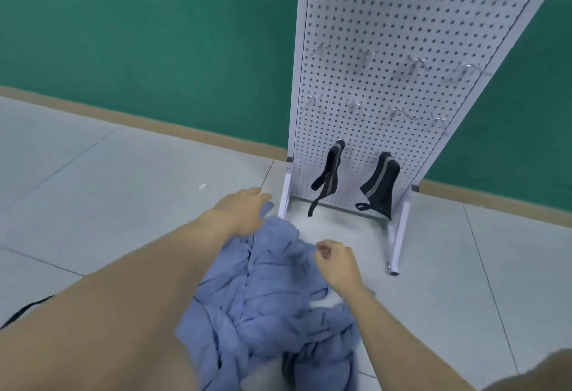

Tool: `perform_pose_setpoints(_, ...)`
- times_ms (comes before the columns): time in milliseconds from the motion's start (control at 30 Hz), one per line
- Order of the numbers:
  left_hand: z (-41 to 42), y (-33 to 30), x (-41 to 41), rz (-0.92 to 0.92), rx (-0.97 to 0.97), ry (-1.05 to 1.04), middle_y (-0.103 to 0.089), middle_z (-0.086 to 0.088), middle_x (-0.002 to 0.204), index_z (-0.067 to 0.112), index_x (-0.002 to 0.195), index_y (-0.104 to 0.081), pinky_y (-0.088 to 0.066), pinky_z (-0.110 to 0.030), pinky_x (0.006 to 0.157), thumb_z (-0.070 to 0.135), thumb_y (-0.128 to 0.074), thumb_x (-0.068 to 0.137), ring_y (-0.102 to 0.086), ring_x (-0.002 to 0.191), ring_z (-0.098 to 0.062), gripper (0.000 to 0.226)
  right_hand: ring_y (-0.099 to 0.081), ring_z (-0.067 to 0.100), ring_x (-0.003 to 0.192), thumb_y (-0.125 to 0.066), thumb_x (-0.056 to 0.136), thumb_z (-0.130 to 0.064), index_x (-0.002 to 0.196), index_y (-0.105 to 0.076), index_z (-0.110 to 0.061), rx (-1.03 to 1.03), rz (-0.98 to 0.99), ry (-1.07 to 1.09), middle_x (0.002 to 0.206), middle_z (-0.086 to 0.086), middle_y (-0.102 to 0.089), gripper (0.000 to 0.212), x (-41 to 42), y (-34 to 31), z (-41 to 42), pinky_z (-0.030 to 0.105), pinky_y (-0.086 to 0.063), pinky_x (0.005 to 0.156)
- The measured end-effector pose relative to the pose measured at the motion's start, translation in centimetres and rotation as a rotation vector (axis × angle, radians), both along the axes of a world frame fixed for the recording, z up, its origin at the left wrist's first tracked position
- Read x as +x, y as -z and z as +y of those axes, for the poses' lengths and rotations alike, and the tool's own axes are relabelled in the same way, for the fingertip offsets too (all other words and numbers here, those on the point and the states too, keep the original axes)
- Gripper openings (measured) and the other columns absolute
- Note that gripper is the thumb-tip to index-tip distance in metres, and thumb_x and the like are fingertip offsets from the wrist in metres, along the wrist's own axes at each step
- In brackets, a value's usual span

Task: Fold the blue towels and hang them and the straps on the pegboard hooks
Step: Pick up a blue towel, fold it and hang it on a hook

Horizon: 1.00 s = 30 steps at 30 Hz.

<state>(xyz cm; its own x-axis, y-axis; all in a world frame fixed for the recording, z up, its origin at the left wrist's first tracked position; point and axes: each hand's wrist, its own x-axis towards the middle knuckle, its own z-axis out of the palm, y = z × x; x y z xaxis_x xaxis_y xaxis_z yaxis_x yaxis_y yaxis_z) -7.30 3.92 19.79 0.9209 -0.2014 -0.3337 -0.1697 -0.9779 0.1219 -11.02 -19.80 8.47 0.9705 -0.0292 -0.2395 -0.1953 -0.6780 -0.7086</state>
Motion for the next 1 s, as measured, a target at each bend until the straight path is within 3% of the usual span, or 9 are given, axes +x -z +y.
perform_pose_setpoints(167, -0.1, 2.9, -0.3, 0.140, 0.161, 0.100, -0.024, -0.007, 0.165, 0.030, 0.161, -0.021, -0.043, -0.039, 0.106, 0.025, -0.054, 0.100, -0.040, 0.143, -0.031, 0.070, -0.066, 0.028, 0.084, -0.061, 0.100, -0.032, 0.085, -0.066, -0.030, -0.099, 0.081, -0.152, 0.081, 0.007, -0.070, 0.016, -1.6, 4.8, 0.7, 0.043, -0.056, 0.076)
perform_pose_setpoints(233, -0.4, 2.9, 0.0, 0.175, 0.187, 0.122, -0.025, -0.007, 0.165, 0.032, 0.163, -0.016, -0.043, -0.040, 0.106, 0.028, -0.056, 0.100, -0.038, 0.145, -0.031, 0.075, -0.065, 0.027, 0.089, -0.061, 0.100, -0.033, 0.104, -0.069, -0.027, -0.127, 0.114, -0.238, 0.093, 0.007, -0.072, 0.011, -1.3, 6.0, 0.5, 0.036, -0.051, 0.072)
perform_pose_setpoints(433, -1.6, 3.8, 2.3, 0.207, 0.164, 0.111, -0.045, -0.004, 0.143, 0.030, 0.153, -0.037, -0.051, -0.040, 0.095, 0.027, -0.064, 0.095, -0.053, 0.127, -0.029, 0.065, -0.045, 0.032, 0.143, -0.073, 0.092, -0.041, 0.160, -0.034, -0.022, -0.222, 0.142, -0.438, 0.162, 0.007, -0.039, 0.081, 0.6, 10.1, 0.4, 0.045, -0.045, 0.108)
perform_pose_setpoints(567, -3.4, 4.3, 3.4, 0.212, 0.173, 0.170, -0.051, -0.006, 0.138, 0.017, 0.139, -0.050, -0.045, -0.025, 0.087, 0.025, -0.058, 0.100, -0.054, 0.122, -0.026, 0.041, -0.014, 0.021, 0.158, -0.078, 0.085, -0.048, 0.166, -0.009, -0.024, -0.360, 0.079, -0.566, 0.173, 0.000, -0.010, 0.108, 1.8, 11.4, 0.6, 0.041, -0.021, 0.124)
perform_pose_setpoints(633, -4.2, 4.6, 3.8, 0.219, 0.160, 0.165, -0.052, -0.004, 0.120, 0.031, 0.106, -0.043, -0.040, -0.017, 0.069, 0.032, -0.057, 0.096, -0.052, 0.103, -0.022, 0.017, -0.009, 0.020, 0.159, -0.078, 0.083, -0.050, 0.166, -0.006, -0.024, -0.427, 0.057, -0.666, 0.173, -0.002, -0.008, 0.112, 2.1, 12.0, 0.9, 0.042, -0.014, 0.125)
perform_pose_setpoints(733, -5.0, 4.4, 3.9, 0.227, 0.154, 0.132, -0.059, -0.005, 0.130, 0.033, 0.113, -0.045, -0.051, -0.023, 0.086, 0.027, -0.063, 0.095, -0.060, 0.113, -0.029, 0.026, -0.022, 0.023, 0.154, -0.077, 0.083, -0.045, 0.163, -0.023, -0.018, -0.447, 0.000, -0.684, 0.167, 0.001, -0.027, 0.100, 2.3, 12.8, 1.2, 0.040, -0.017, 0.123)
perform_pose_setpoints(867, -5.4, 4.4, 4.2, 0.301, 0.152, 0.138, -0.052, -0.007, 0.145, 0.017, 0.153, -0.038, -0.046, -0.022, 0.071, 0.022, -0.061, 0.098, -0.055, 0.115, -0.024, 0.059, -0.057, 0.032, 0.116, -0.066, 0.090, -0.029, 0.114, -0.065, -0.012, -0.430, -0.149, -0.632, 0.120, 0.008, -0.066, 0.030, 2.6, 13.2, 1.3, 0.041, -0.032, 0.111)
perform_pose_setpoints(933, -5.7, 4.0, 4.2, 0.342, 0.138, 0.096, -0.047, -0.006, 0.150, 0.021, 0.159, -0.030, -0.047, -0.029, 0.075, 0.025, -0.062, 0.098, -0.058, 0.111, -0.023, 0.068, -0.060, 0.033, 0.098, -0.062, 0.093, -0.019, 0.088, -0.062, -0.015, -0.388, -0.152, -0.611, 0.099, 0.010, -0.067, 0.007, 2.8, 12.6, 0.9, 0.045, -0.036, 0.106)
perform_pose_setpoints(1000, -6.2, 3.5, 4.0, 0.350, 0.140, 0.094, -0.047, -0.005, 0.149, 0.021, 0.160, -0.028, -0.039, -0.025, 0.060, 0.027, -0.060, 0.100, -0.055, 0.080, -0.012, 0.068, -0.056, 0.032, 0.087, -0.061, 0.093, -0.016, 0.078, -0.051, -0.020, -0.352, -0.142, -0.571, 0.089, 0.009, -0.062, 0.018, 2.8, 11.8, 0.6, 0.043, -0.039, 0.096)
